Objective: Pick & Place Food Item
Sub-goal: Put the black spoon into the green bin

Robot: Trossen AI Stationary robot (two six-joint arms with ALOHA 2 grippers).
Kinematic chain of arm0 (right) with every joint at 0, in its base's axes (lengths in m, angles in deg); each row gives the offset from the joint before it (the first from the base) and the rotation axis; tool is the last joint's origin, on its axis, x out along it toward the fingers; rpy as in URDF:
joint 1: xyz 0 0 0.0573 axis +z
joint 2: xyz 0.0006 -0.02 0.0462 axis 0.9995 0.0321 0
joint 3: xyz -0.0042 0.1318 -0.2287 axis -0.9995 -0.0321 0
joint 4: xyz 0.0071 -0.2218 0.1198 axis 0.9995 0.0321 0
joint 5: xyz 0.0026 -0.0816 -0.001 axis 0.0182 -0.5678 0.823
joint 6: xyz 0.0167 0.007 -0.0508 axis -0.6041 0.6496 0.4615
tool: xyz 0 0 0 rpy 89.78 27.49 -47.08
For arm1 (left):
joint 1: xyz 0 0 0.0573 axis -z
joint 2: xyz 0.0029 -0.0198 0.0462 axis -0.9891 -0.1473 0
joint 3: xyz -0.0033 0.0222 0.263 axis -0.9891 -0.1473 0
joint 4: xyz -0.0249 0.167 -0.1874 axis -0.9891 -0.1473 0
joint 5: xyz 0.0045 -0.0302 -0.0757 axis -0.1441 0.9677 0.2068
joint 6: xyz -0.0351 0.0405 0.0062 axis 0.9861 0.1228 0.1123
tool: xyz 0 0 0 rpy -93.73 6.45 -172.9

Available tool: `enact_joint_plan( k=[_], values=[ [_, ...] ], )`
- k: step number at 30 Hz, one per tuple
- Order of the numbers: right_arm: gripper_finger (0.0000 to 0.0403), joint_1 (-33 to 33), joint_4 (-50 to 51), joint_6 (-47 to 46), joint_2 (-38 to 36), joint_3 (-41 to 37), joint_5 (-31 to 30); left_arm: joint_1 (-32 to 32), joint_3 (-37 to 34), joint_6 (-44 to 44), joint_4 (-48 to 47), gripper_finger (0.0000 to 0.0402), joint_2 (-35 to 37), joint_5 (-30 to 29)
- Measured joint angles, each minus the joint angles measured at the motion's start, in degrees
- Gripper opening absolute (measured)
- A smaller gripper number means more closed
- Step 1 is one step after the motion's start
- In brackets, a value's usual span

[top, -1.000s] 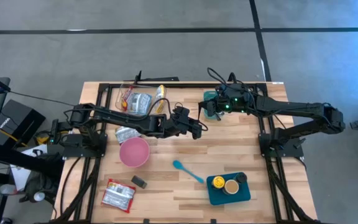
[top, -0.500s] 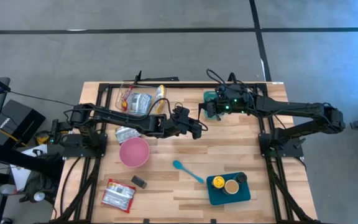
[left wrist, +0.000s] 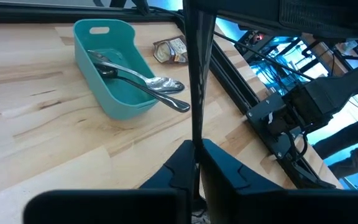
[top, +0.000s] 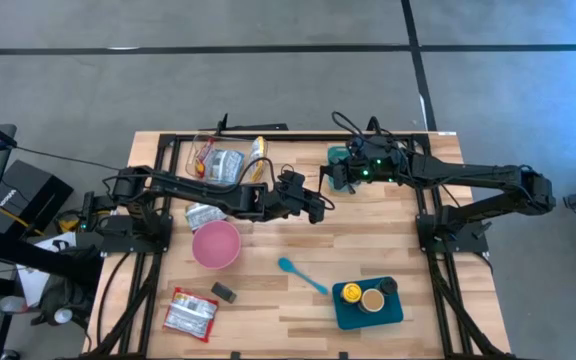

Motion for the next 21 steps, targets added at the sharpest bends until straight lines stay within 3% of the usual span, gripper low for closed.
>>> enact_joint_plan(
  k=[12, 21],
  values=[
    [0.0002, -0.8, 5.3, 4.2, -0.2, 0.0, -0.1, -2.9, 0.0, -2.2, 0.2, 0.0146, 0.7, 11.6],
    [0.0001, -4.6, 10.2, 8.2, -1.4, 0.0, 0.5, -3.1, 0.1, -2.9, -3.7, 0.0172, 3.7, 11.5]
  ],
)
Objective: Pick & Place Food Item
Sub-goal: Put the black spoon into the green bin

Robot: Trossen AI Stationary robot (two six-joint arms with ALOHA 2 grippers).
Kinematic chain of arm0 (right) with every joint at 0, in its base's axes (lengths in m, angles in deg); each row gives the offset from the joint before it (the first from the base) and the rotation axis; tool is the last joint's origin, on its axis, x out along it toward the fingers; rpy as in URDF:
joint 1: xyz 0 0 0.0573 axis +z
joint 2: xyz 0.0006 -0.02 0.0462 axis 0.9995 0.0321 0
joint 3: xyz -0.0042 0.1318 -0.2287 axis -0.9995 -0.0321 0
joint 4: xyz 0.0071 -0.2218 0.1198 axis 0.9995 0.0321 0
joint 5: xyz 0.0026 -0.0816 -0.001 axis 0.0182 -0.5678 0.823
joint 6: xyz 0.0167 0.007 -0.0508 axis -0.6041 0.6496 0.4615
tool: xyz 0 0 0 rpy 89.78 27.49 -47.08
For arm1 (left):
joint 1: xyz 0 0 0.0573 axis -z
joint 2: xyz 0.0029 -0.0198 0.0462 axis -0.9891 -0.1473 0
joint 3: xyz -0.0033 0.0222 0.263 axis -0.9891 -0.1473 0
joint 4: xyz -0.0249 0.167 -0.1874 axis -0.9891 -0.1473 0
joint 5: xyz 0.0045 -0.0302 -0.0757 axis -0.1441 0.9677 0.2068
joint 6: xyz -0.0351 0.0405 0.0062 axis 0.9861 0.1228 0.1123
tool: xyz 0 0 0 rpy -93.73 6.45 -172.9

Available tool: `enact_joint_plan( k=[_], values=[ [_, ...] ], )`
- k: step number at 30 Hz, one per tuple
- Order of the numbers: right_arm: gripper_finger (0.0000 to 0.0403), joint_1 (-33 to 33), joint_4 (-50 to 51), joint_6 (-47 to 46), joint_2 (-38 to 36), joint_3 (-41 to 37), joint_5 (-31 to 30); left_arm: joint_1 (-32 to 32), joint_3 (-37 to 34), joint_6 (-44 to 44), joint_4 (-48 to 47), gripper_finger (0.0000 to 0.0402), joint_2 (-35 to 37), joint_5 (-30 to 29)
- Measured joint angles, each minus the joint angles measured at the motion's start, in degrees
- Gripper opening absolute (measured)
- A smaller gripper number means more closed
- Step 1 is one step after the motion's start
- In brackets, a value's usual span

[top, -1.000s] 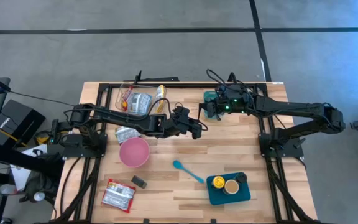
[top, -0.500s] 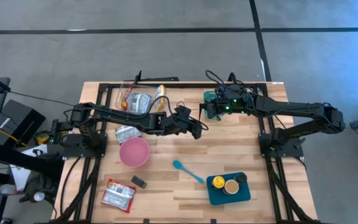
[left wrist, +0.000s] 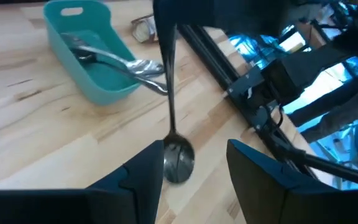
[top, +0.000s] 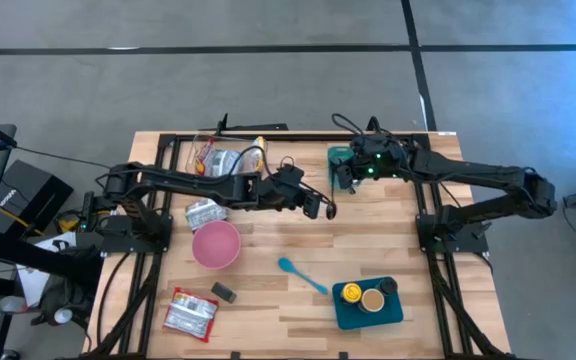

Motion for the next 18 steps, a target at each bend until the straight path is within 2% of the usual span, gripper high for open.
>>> enact_joint_plan(
  k=[8, 18],
  values=[
    [0.0, -6.8, 3.8, 6.0, -2.5, 0.0, 4.0, 0.1, 0.0, -1.0, 0.7, 0.016, 0.0, -0.1],
    [0.0, -16.9, 4.7, 12.1, -2.0, 0.0, 10.8, 0.1, 0.0, -1.0, 2.3, 0.0144, 0.0, -0.3]
  ],
)
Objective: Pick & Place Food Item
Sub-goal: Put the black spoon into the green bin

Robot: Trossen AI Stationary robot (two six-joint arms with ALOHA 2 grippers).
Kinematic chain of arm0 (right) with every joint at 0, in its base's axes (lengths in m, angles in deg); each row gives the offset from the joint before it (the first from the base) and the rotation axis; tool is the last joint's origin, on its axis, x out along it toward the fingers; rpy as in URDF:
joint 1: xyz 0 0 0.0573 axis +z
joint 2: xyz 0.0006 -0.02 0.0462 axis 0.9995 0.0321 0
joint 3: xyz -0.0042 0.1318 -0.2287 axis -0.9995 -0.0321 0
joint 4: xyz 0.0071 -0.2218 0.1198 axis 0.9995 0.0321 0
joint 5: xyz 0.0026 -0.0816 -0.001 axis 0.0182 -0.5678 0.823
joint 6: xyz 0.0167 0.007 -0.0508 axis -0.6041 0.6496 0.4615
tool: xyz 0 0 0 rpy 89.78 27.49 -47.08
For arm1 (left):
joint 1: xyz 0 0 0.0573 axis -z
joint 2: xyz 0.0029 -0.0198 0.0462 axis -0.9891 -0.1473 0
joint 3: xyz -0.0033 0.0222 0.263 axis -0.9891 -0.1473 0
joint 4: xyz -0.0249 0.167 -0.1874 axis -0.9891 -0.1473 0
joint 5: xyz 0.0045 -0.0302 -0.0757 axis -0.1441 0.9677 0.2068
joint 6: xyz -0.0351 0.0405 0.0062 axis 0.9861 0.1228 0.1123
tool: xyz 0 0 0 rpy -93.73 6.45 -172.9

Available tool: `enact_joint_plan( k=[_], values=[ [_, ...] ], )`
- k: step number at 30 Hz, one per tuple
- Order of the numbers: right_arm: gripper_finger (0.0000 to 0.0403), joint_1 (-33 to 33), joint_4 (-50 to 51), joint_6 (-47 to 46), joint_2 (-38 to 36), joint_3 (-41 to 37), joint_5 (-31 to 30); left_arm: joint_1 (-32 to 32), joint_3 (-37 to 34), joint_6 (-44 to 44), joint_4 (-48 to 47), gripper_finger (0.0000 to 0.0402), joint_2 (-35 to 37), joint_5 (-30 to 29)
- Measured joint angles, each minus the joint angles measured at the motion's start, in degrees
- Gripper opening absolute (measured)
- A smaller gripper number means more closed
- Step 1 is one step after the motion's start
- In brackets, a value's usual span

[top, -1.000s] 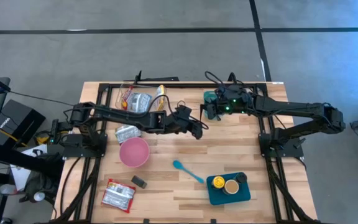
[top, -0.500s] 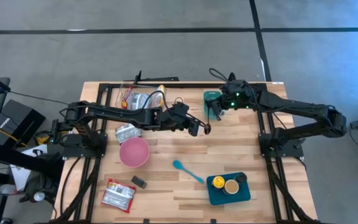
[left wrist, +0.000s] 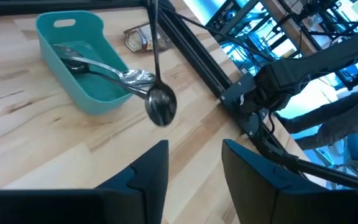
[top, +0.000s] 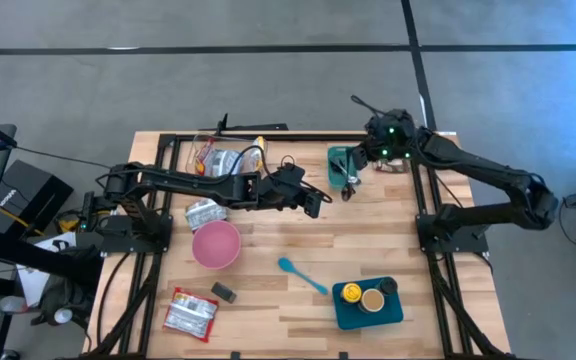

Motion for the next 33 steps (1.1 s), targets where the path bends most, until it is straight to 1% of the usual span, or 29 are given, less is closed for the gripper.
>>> enact_joint_plan(
  k=[2, 6, 13, 22, 25, 28, 33],
  values=[
    [0.0, -1.9, 0.0, 1.0, 0.0, 0.0, 1.1, 0.0, 0.0, 0.0, 0.3, 0.0143, 0.0, 0.0],
    [0.0, -4.9, 0.2, 1.1, 0.0, 0.0, 0.4, 0.0, 0.0, 0.0, 0.7, 0.014, 0.0, 0.0],
    [0.0, -6.2, -2.5, 1.1, 0.0, 0.0, -10.0, 0.1, 0.0, -0.3, 0.7, 0.014, 0.0, -0.9],
    [0.0003, -5.9, -5.3, 1.0, 0.0, 0.0, -17.8, 0.1, 0.0, -0.4, 0.7, 0.014, 0.0, -1.6],
    [0.0002, -5.9, -5.3, 1.1, 0.0, 0.0, -17.8, 0.1, 0.0, -0.4, 0.8, 0.014, 0.0, -1.6],
    [0.0002, -5.9, -4.7, 3.2, 0.0, 0.0, -16.2, 0.1, 0.0, -0.4, 0.8, 0.014, 0.0, -1.6],
    [0.0002, -6.8, -4.2, 5.4, 0.5, 0.0, -8.3, 0.1, 0.0, -0.4, 0.9, 0.014, 0.0, -1.6]
  ],
)
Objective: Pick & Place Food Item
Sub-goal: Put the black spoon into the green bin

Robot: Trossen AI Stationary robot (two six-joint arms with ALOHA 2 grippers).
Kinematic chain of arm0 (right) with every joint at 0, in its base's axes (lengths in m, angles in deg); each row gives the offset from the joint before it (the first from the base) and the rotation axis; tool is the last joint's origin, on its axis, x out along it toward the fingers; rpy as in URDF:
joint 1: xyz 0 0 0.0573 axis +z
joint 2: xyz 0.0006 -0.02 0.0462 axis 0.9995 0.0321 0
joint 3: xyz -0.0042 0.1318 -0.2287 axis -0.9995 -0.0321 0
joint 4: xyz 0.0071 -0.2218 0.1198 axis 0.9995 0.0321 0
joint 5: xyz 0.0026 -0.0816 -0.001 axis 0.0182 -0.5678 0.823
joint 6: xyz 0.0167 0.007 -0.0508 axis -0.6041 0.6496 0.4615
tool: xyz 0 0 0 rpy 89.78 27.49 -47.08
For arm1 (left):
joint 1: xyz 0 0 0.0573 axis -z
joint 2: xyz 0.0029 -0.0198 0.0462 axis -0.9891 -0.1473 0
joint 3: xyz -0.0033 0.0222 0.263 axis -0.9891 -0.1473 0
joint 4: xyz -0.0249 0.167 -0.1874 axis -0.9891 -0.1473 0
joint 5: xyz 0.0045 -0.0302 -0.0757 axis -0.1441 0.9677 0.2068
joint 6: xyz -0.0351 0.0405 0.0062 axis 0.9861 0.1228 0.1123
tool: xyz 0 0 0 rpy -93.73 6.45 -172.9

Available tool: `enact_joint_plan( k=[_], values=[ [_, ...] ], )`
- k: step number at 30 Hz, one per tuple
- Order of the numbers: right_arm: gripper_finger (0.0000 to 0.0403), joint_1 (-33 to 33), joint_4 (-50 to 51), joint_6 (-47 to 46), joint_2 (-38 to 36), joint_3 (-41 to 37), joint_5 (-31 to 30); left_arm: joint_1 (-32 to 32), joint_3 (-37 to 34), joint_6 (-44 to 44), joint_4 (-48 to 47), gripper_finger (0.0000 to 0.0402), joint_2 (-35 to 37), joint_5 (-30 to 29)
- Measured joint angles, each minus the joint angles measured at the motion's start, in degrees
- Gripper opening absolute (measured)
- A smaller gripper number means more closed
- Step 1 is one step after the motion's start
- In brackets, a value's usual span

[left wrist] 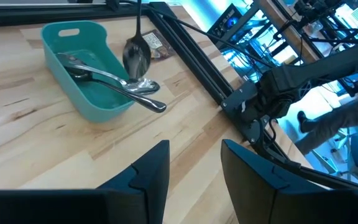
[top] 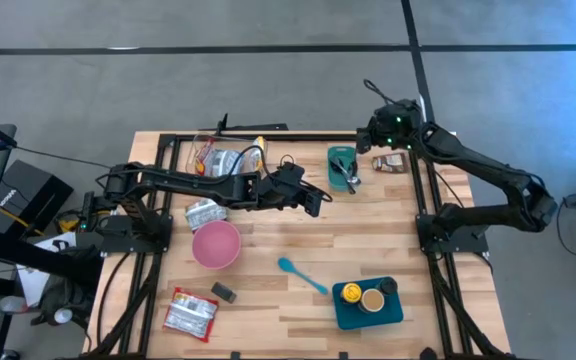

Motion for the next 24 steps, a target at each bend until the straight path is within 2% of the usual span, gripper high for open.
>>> enact_joint_plan(
  k=[5, 7, 11, 17, 21, 24],
  values=[
    [0.0002, -0.3, -0.7, 2.8, 2.9, 0.0, 6.4, 0.0, 0.0, 0.0, 0.2, 0.014, 0.0, 0.0],
    [0.0002, -0.2, -0.8, 3.0, 4.7, 0.0, 6.7, 0.0, 0.0, 0.0, 0.2, 0.014, 0.0, 0.0],
    [0.0004, -0.2, -5.3, 1.7, 7.2, 0.0, -1.0, 0.0, 0.0, 0.0, 0.2, 0.014, 0.0, 0.0],
    [0.0002, -0.2, -12.1, -1.4, 7.4, 0.0, -3.5, 0.0, 0.0, 0.0, 0.2, 0.014, 0.0, 0.0],
    [0.0003, 1.0, -12.5, -1.5, 7.9, 0.0, -9.7, 0.0, 0.0, 0.0, 0.2, 0.014, 0.0, 0.0],
    [0.0004, 2.0, -13.5, -1.7, 7.5, -1.8, -12.0, 0.0, 0.0, 0.0, 0.2, 0.014, 0.0, 0.0]
  ],
)
